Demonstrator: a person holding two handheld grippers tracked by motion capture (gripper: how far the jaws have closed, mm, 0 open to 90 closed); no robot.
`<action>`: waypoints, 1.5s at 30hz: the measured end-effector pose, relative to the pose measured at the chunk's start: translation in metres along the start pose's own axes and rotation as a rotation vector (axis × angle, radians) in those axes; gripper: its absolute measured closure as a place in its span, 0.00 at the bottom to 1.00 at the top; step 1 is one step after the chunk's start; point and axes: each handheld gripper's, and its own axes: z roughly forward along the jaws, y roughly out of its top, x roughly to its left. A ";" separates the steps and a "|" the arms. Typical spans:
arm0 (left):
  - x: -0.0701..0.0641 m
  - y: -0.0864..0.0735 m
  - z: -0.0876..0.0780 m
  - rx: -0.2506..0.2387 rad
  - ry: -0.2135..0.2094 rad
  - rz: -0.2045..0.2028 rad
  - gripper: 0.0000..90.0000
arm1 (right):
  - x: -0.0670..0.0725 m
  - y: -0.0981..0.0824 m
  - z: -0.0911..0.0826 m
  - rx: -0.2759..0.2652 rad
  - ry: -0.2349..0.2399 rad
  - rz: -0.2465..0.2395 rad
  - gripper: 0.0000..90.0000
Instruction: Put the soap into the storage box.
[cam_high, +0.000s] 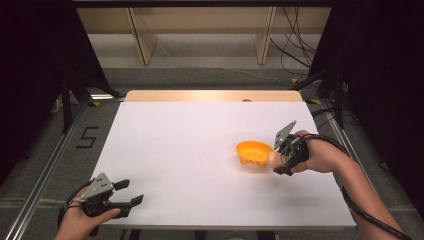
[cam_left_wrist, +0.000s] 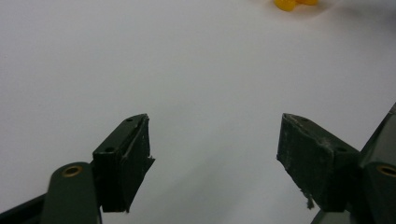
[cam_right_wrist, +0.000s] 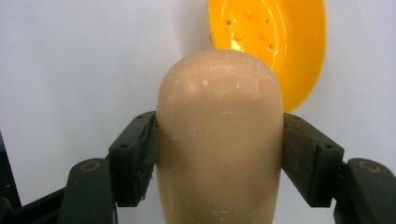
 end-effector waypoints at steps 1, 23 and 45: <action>0.000 0.000 0.000 0.000 0.005 0.008 0.28 | -0.001 0.000 0.000 -0.006 0.000 -0.004 0.37; 0.001 0.000 0.000 -0.010 0.002 0.012 0.28 | -0.009 0.005 -0.003 -0.038 -0.023 0.005 0.37; 0.001 0.001 -0.001 -0.008 0.011 0.021 0.28 | -0.018 0.009 -0.007 -0.066 -0.038 0.024 0.37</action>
